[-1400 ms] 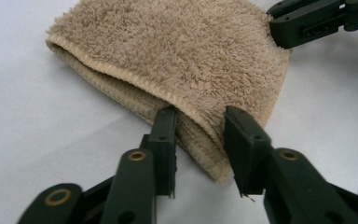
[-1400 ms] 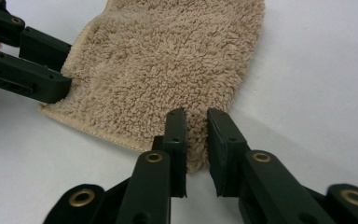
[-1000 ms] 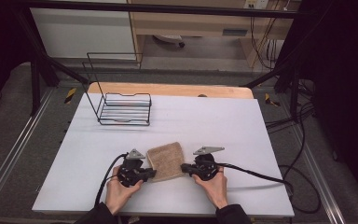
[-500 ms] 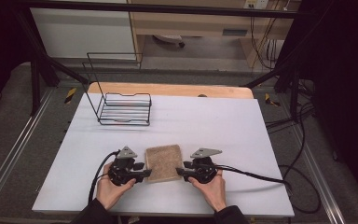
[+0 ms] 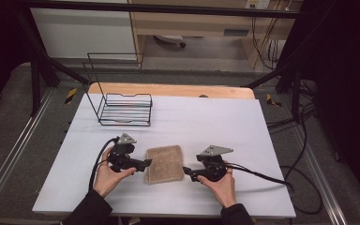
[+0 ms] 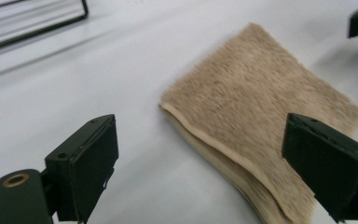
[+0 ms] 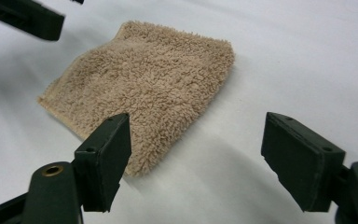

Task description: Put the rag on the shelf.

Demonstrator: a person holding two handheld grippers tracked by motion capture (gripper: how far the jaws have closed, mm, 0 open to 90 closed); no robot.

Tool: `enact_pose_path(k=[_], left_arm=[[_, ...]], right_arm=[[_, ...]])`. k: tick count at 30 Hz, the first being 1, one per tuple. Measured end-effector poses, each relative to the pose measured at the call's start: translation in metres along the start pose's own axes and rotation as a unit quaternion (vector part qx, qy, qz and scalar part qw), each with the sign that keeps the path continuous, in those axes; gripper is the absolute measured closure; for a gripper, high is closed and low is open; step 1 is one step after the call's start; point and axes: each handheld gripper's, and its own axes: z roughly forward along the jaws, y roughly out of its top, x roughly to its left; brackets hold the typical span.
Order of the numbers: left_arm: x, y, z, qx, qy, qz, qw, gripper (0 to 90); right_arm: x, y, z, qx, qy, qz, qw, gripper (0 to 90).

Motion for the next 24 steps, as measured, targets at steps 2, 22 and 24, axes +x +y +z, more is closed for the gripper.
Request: enact_pose_path(k=[2, 22, 24], left_arm=[[0.004, 0.004, 0.004, -0.006, 0.0, -0.001, 1.0, 11.7], [0.015, 0.001, 0.045, 0.007, 0.01, -0.023, 0.9997, 53.5], [0.014, 0.001, 0.046, 0.007, 0.008, -0.023, 0.9997, 56.7]], right_arm=[[-0.002, 0.0, -0.001, 0.0, -0.004, -0.002, 1.0, 18.5], [-0.008, 0.001, -0.001, 0.008, -0.01, -0.003, 0.9999, 11.9], [-0.008, 0.001, 0.0, 0.01, -0.01, -0.004, 0.9999, 11.6]])
